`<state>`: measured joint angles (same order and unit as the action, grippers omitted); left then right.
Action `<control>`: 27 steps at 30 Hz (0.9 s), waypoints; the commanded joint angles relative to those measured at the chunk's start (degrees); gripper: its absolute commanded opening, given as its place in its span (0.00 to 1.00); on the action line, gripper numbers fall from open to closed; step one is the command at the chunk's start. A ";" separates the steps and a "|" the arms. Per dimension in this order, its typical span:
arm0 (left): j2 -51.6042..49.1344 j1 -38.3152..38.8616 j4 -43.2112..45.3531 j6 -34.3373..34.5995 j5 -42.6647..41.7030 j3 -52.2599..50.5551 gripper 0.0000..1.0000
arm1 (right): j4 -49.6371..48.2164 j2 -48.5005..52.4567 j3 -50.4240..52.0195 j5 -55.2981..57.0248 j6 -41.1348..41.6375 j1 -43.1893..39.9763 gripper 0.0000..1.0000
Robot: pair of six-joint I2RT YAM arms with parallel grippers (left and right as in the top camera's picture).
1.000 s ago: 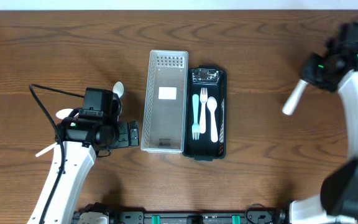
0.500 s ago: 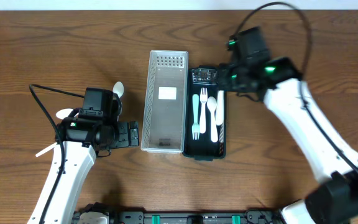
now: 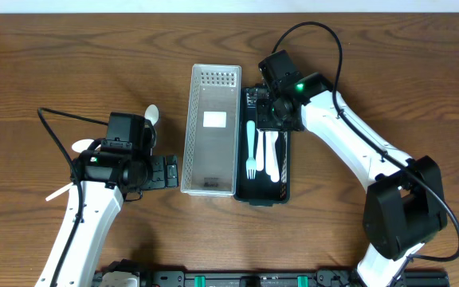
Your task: Pack container
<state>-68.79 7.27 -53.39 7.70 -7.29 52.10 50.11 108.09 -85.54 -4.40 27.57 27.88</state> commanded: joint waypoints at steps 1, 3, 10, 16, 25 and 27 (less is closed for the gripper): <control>0.00 -0.22 -0.28 -0.09 0.63 0.74 0.98 | 0.02 -0.79 -0.52 0.50 -1.79 0.48 0.31; 0.00 -0.22 -0.35 -0.09 0.63 0.74 0.98 | 0.11 -1.05 -0.83 0.50 -3.23 0.48 0.43; 0.00 -0.22 -0.39 -0.09 0.63 0.74 0.98 | 3.37 -3.85 -5.33 0.76 -6.84 0.37 0.50; 0.87 -0.22 -2.21 3.69 0.92 1.75 0.98 | 9.60 -10.08 -10.10 11.85 -3.61 -2.32 0.60; 4.37 -0.24 -9.18 2.14 6.95 17.57 0.98 | 20.09 -16.09 -9.25 13.49 2.75 -15.21 0.99; 3.08 -0.24 -9.07 0.83 6.95 21.42 0.98 | 20.20 -16.04 -6.75 10.95 1.73 -17.38 0.99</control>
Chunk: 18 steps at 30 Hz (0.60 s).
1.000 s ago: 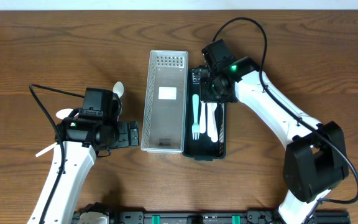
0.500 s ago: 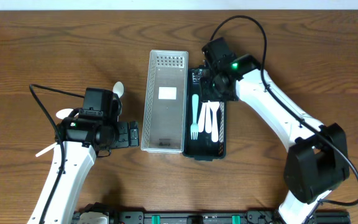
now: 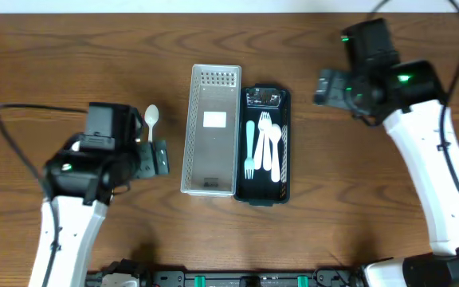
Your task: Pack container
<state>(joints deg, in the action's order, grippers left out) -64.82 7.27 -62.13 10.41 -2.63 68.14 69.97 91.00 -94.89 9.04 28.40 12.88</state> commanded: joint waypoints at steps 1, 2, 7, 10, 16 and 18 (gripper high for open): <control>-2.10 -0.24 -0.11 -2.45 2.60 7.37 0.98 | -0.15 1.05 4.20 -2.99 0.79 -3.10 0.99; -3.26 -0.24 0.04 -2.47 3.30 8.85 0.98 | -0.87 1.05 5.95 -3.30 0.68 -3.67 0.99; -8.76 -0.24 2.93 -4.33 5.07 12.26 0.98 | -5.88 1.05 14.10 -3.02 -0.85 -4.74 0.99; -11.04 -0.24 6.19 -6.14 5.07 12.24 0.98 | -7.65 1.05 16.17 -1.75 -2.36 -4.72 0.99; -17.07 -0.24 9.18 -7.02 5.05 12.24 0.98 | -8.79 0.96 16.20 2.27 -3.41 -6.32 0.99; -19.78 -0.42 9.38 -7.43 5.05 12.24 0.98 | -8.66 0.96 16.20 1.97 -3.43 -7.89 0.99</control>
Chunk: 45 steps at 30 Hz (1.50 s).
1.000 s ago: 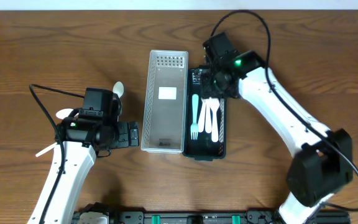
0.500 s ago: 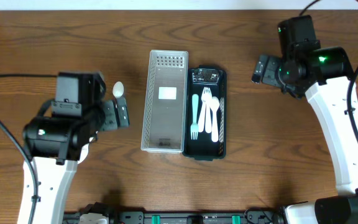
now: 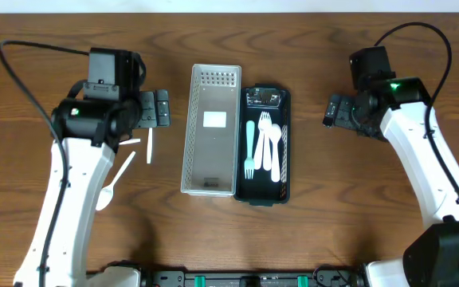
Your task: Pack container
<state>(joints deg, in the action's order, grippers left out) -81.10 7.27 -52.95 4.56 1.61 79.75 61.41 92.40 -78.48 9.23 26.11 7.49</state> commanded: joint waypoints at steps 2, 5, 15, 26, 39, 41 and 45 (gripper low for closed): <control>-6.60 -1.14 0.68 -1.60 0.81 0.63 0.98 | 0.11 -0.44 -0.22 0.68 -1.68 -4.15 0.99; -10.93 -2.97 1.92 -1.55 0.74 0.63 0.98 | 0.11 -0.44 -0.22 -2.25 -3.13 -6.69 0.99; -23.43 -7.91 7.06 -5.01 -3.52 0.63 0.98 | 0.09 -0.44 -0.22 -2.38 -3.50 -8.70 0.99; -31.80 -7.89 9.11 -5.62 -3.61 0.63 0.98 | 0.11 -0.44 -0.22 -2.21 -3.96 -8.70 0.99; -35.76 -7.85 8.74 -5.57 -4.20 0.61 0.98 | 0.11 -0.44 -0.22 -2.21 -3.96 -8.70 0.99; -35.82 -7.85 8.76 -5.57 -4.20 0.59 0.98 | 0.11 -0.44 -0.22 -2.23 -3.96 -8.70 0.99; -36.09 -7.85 8.98 -5.60 -4.20 0.57 0.98 | 0.20 -0.44 -0.22 -2.23 -3.96 -8.70 0.99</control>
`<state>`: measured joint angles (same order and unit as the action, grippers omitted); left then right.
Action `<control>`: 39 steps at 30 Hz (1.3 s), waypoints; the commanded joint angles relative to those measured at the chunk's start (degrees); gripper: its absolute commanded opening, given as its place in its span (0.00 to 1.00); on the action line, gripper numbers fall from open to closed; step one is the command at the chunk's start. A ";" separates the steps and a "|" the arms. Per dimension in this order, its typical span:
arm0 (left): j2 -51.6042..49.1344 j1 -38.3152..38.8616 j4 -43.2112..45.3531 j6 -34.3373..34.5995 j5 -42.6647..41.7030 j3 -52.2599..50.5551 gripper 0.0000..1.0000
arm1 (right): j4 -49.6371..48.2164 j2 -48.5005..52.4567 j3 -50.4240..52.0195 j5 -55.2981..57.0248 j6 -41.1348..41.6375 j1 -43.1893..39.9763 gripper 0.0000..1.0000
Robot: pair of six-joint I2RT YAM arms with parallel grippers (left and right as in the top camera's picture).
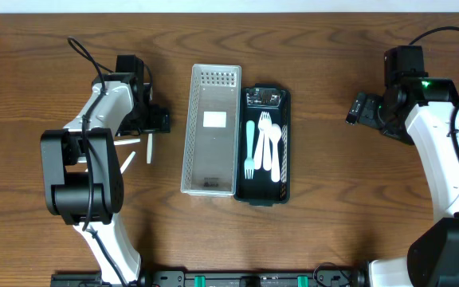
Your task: Pack container
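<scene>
A black tray (286, 151) right of centre holds several pale forks and spoons (263, 151). Beside it on the left stands a clear perforated basket (191, 143) with only a white label inside. A white spoon (150, 150) lies left of the basket, its handle showing and its bowl hidden under my left gripper (158, 121). That gripper sits low over the spoon's upper end, and its fingers look open. My right gripper (358, 109) hangs far to the right of the tray with nothing seen in it; its fingers are too small to read.
Two more white utensil handles (127, 162) poke out from under my left arm (94, 159), which crosses the table's left side. The right arm (441, 159) runs down the right edge.
My left gripper has moved a little down and right, onto the upper end of the spoon by the basket. The right gripper has drawn back further right. The tray's contents are unchanged.
First my right gripper was over the black tray and my left was low by the basket's near left corner. Then the right was clear at the upper right. The left went up past the loose spoon and now rests over its bowl end.
</scene>
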<state>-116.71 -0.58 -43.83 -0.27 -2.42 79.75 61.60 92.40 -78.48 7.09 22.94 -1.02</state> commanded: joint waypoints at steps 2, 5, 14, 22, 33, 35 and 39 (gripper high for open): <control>-0.83 0.02 -0.15 -0.74 -0.17 0.57 0.98 | 0.07 -0.44 -0.22 -0.09 -0.79 -0.20 0.99; -1.31 0.02 -0.17 -0.72 -0.17 0.28 0.98 | 0.11 -0.44 -0.22 -0.11 -0.76 -0.20 0.99; -2.51 0.02 -0.98 0.33 -0.20 0.20 0.96 | 0.46 -0.44 -0.22 -0.09 -0.79 -0.20 0.99; -2.51 0.02 -1.29 0.35 -0.20 0.20 0.67 | 0.55 -0.44 -0.22 -0.09 -0.79 -0.20 0.99; -2.51 0.00 -1.03 0.33 -0.15 0.20 0.23 | 0.57 -0.44 -0.22 -0.09 -0.79 -0.20 0.99; -2.51 0.00 -1.01 0.33 -0.15 0.20 0.19 | 0.57 -0.44 -0.22 -0.09 -0.79 -0.20 0.99; -2.51 0.00 -1.01 0.33 -0.15 0.20 0.09 | 0.59 -0.44 -0.22 -0.09 -0.79 -0.20 0.99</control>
<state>-117.93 -0.56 -44.75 0.12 -3.01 79.75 62.08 92.40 -78.48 7.07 22.94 -0.99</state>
